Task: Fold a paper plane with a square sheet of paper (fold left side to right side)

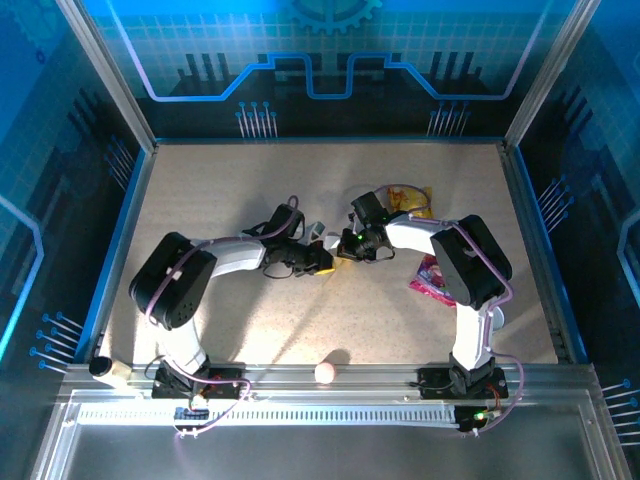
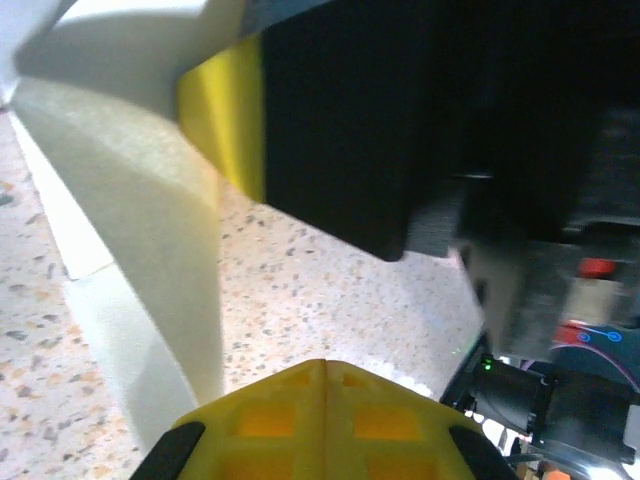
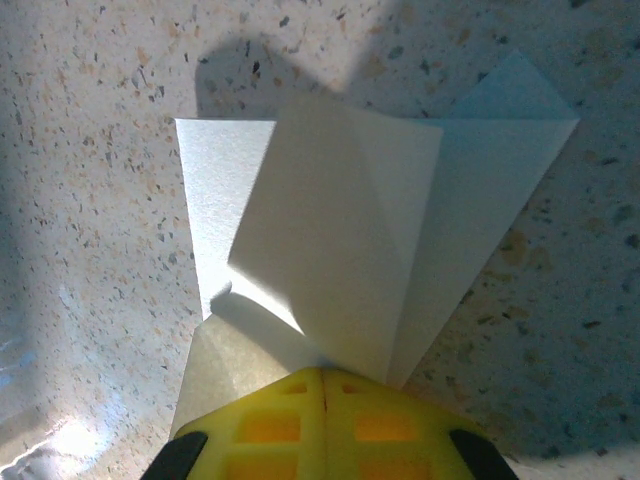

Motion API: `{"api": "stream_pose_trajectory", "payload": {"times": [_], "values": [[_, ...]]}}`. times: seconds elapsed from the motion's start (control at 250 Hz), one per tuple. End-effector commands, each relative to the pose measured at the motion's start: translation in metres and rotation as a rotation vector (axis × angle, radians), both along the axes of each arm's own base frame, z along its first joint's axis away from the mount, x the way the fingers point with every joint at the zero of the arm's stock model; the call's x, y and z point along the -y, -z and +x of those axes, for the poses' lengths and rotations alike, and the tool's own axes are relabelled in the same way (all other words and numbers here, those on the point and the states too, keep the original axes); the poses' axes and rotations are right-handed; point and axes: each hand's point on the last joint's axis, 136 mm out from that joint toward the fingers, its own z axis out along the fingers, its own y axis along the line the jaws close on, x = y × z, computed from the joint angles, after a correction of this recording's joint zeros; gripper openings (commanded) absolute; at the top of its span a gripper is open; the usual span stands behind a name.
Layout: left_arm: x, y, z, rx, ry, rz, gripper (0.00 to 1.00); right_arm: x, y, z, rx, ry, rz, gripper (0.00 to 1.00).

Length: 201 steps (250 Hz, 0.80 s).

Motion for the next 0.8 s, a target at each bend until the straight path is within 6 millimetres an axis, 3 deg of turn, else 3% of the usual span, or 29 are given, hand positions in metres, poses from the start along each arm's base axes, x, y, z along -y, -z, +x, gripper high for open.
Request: {"api": "stream_pose_trajectory", "payload": {"times": [0.0, 0.32, 0.623, 0.799], "values": [[-0.004, 0.015, -0.004, -0.033, 0.004, 0.063, 0.00, 0.019, 0.042, -0.038, -0.156, -0.021, -0.137, 0.06], [-0.010, 0.038, -0.008, -0.081, -0.003, 0.112, 0.00, 0.017, 0.041, -0.037, -0.154, -0.024, -0.142, 0.06], [-0.011, 0.048, -0.009, -0.100, 0.001, 0.123, 0.00, 0.017, 0.041, -0.036, -0.152, -0.024, -0.145, 0.06], [-0.015, 0.056, -0.012, -0.112, 0.006, 0.157, 0.00, 0.011, 0.027, -0.027, -0.115, -0.038, -0.123, 0.06]]}}
